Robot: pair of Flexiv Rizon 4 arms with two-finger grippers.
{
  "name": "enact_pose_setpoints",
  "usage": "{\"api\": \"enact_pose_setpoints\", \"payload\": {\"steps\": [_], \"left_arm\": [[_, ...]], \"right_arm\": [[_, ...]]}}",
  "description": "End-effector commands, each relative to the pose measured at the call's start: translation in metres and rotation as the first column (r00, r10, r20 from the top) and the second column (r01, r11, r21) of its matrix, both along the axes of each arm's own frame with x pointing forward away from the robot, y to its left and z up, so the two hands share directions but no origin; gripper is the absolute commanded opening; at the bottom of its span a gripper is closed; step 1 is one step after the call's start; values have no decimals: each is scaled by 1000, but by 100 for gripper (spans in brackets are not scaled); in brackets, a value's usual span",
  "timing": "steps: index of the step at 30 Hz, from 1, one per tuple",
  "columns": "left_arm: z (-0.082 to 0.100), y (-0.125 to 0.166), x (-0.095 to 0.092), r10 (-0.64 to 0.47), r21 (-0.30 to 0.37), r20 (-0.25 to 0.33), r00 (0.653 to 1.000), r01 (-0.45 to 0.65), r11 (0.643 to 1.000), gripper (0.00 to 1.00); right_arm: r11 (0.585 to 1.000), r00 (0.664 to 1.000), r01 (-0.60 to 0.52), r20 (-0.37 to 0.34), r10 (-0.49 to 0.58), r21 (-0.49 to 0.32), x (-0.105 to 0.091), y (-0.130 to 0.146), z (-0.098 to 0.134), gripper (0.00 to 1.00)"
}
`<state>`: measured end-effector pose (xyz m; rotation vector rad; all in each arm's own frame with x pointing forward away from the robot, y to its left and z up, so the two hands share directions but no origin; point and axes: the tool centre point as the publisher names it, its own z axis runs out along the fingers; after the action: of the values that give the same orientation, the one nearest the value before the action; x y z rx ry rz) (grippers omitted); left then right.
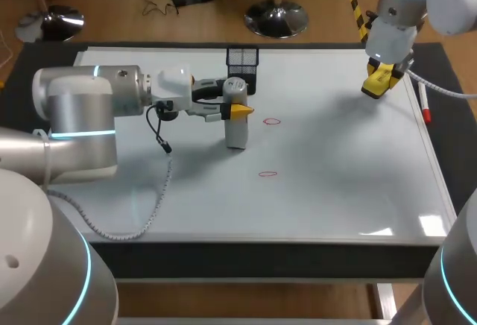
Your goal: Pick up the inspection probe, press it on each red-marked spot on the whiteboard one by one, put down the probe, pick up the eraser, and wipe off all the red marks.
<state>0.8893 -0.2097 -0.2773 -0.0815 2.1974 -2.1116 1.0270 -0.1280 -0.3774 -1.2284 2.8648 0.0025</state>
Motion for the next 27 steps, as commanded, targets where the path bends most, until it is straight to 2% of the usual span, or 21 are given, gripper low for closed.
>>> {"api": "enact_pose_setpoints", "payload": {"steps": [1, 9, 16, 23, 27], "left_arm": [[1, 1, -1, 1, 2, -2, 1000, -1, 1000, 0], [3, 1, -1, 3, -3, 3, 1000, -3, 1000, 0], [13, 11, -6, 31, -7, 11, 999, -31, 999, 0], [23, 37, -16, 137, 14, -1, 991, -137, 990, 0], [27, 56, -26, 195, 17, 12, 981, -195, 981, 0]], "right_arm": [[1000, 1000, -2, 0, 2, -3, 0, -1, 1, 0], [1000, 1000, -2, 0, 2, -3, 0, -1, 1, 0], [1000, 1000, -2, 0, 2, -3, 0, -1, 1, 0], [1000, 1000, -2, 0, 2, -3, 0, -1, 1, 0], [1000, 1000, -2, 0, 2, -3, 0, -1, 1, 0]]}}
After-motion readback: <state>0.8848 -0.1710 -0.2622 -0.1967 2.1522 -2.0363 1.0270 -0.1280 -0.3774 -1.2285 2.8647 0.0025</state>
